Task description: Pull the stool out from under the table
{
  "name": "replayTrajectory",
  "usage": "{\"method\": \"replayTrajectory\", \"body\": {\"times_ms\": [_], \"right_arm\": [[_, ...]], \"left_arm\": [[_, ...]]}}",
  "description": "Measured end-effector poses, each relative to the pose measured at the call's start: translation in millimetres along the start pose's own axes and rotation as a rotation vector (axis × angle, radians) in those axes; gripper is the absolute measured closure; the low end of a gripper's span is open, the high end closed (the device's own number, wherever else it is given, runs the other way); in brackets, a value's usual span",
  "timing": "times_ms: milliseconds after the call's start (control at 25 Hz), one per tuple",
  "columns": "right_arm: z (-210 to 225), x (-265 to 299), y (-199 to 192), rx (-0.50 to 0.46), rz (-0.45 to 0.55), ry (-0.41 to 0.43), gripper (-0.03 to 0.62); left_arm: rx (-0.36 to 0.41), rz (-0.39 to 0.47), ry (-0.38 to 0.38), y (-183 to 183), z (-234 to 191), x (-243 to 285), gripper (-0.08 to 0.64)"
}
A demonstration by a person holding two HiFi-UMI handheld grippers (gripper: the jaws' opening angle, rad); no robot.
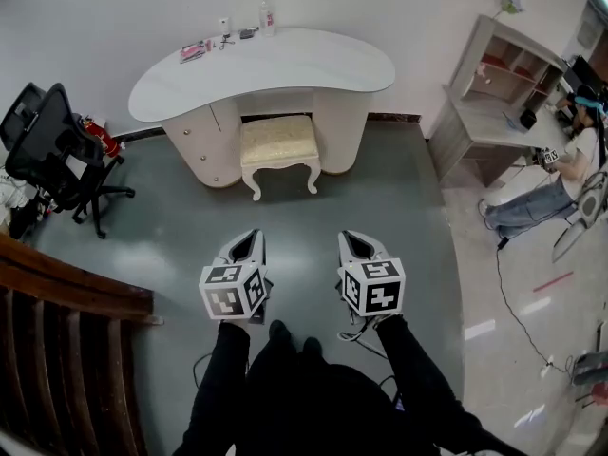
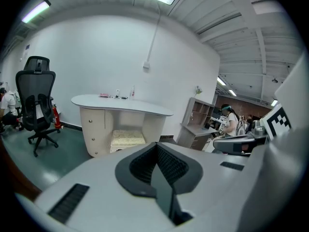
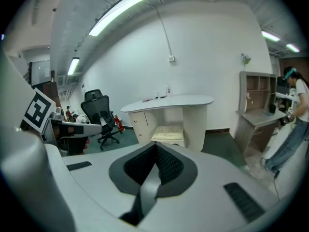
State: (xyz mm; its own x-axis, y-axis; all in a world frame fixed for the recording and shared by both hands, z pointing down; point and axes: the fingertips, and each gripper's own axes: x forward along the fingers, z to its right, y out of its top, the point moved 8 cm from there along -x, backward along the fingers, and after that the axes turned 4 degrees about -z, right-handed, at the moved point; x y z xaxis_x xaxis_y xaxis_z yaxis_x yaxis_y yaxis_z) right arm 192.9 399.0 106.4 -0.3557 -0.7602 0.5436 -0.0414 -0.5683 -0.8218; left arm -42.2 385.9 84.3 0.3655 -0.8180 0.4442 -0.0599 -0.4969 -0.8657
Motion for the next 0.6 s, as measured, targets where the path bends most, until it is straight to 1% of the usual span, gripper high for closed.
{"method": "replayTrajectory", "body": {"times_ms": [360,600], "right_arm": [[8,25,13,-0.018,-0.018,-0.031,0.589],[10,59,24,-0.021,-0.042,-0.055,0.589]], "left_arm": [[0.007,-0.014,0.022,13,-14,26,0.552],[0.010,-0.034,0.018,20,-39,58,0.552]]}}
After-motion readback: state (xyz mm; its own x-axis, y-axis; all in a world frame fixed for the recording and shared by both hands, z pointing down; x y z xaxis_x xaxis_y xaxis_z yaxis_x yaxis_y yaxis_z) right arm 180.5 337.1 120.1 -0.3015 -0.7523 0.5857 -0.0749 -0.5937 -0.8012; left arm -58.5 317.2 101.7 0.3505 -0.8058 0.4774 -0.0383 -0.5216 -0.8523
